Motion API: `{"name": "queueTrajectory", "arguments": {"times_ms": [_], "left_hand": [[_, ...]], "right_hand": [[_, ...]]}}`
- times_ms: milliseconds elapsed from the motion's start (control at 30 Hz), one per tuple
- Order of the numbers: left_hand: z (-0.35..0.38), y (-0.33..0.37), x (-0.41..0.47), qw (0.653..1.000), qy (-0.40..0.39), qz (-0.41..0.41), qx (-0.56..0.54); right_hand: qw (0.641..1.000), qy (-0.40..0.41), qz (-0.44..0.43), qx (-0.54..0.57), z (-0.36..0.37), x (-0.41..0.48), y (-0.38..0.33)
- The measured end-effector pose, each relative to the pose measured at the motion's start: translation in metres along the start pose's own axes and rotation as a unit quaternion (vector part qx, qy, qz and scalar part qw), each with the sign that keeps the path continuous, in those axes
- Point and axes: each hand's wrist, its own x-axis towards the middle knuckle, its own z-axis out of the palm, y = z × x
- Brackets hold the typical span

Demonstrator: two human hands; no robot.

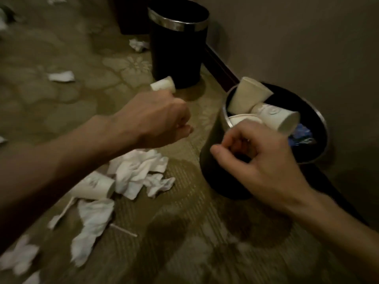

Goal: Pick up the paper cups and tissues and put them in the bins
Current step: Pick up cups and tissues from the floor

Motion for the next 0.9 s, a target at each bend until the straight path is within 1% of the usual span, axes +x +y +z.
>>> {"name": "queueTrajectory", "arguments": {"times_ms": [133,267,300,400,433,533,600,667,767,833,900], "left_hand": [[0.022,-0.039,-0.050,0.990,-0.113,-0.083,0.009],[0.055,-0.055,-0.090,0.959,-0.191,-0.192,-0.077],[0.066,-0.055,-0.098,0.954,-0.205,-0.205,-0.078],[0.101,-0.056,-0.114,0.956,-0.218,-0.194,-0.023],[0.111,-0.057,-0.117,0.955,-0.216,-0.201,-0.022],[0.133,-0.065,-0.118,0.944,-0.183,-0.262,-0.078],[0.145,-0.072,-0.112,0.931,-0.167,-0.301,-0.118],[0.155,-0.081,-0.105,0.914,-0.176,-0.332,-0.153],[0.169,-0.091,-0.097,0.896,-0.190,-0.345,-0.206],[0.176,-0.091,-0.093,0.896,-0.191,-0.336,-0.218],[0.184,-0.087,-0.091,0.906,-0.182,-0.316,-0.216]], "right_hand": [[0.994,-0.100,0.006,0.047,0.076,-0.014,-0.012],[0.977,-0.194,0.092,0.016,0.134,-0.011,0.004],[0.972,-0.205,0.117,0.007,0.146,-0.009,0.011],[0.963,-0.192,0.186,0.014,0.174,-0.001,0.028],[0.959,-0.181,0.216,0.029,0.182,0.003,0.032],[0.931,-0.166,0.314,0.085,0.202,0.015,0.043],[0.908,-0.170,0.359,0.135,0.213,0.020,0.048],[0.888,-0.174,0.387,0.176,0.221,0.023,0.052],[0.871,-0.166,0.412,0.210,0.227,0.025,0.056],[0.861,-0.158,0.429,0.222,0.227,0.025,0.059],[0.853,-0.153,0.442,0.231,0.226,0.025,0.062]]}}
